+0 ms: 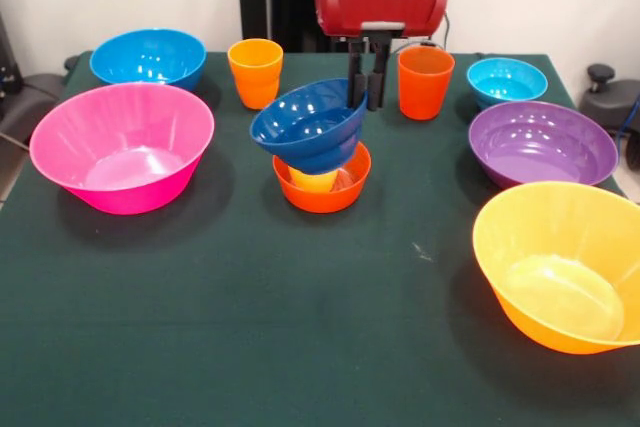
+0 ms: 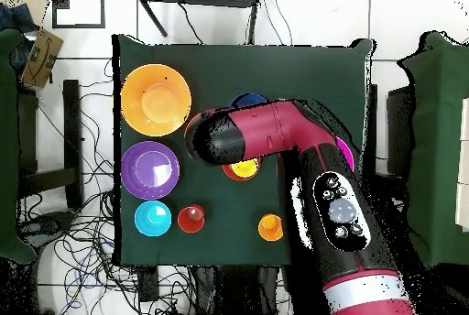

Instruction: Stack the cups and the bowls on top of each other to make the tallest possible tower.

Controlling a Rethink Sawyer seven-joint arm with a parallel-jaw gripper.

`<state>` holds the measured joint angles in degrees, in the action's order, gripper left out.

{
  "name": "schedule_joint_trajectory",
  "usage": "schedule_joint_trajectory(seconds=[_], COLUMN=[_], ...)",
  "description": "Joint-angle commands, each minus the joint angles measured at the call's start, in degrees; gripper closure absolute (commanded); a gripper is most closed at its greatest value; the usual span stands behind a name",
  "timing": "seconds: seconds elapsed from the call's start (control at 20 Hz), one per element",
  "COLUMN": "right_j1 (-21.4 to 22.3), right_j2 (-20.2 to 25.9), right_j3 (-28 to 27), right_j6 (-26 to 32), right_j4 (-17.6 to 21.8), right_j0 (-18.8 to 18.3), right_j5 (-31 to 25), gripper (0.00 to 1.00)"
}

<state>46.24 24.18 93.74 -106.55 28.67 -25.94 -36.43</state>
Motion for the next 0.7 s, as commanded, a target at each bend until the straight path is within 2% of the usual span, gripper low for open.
schedule_joint_trajectory(seconds=[0.05, 0.35, 0.7], right_j1=[-0.97, -0.79, 0.23], right_j2=[-3.86, -4.5, -4.47], right_j3=[1.47, 0.93, 3.69], right_j6=[-4.88, -3.67, -1.86], right_j4=[0.46, -0.62, -1.81], right_j0=[2.18, 2.75, 1.81], right_j5=[-3.66, -4.78, -5.02], gripper=[1.0, 1.0, 1.0])
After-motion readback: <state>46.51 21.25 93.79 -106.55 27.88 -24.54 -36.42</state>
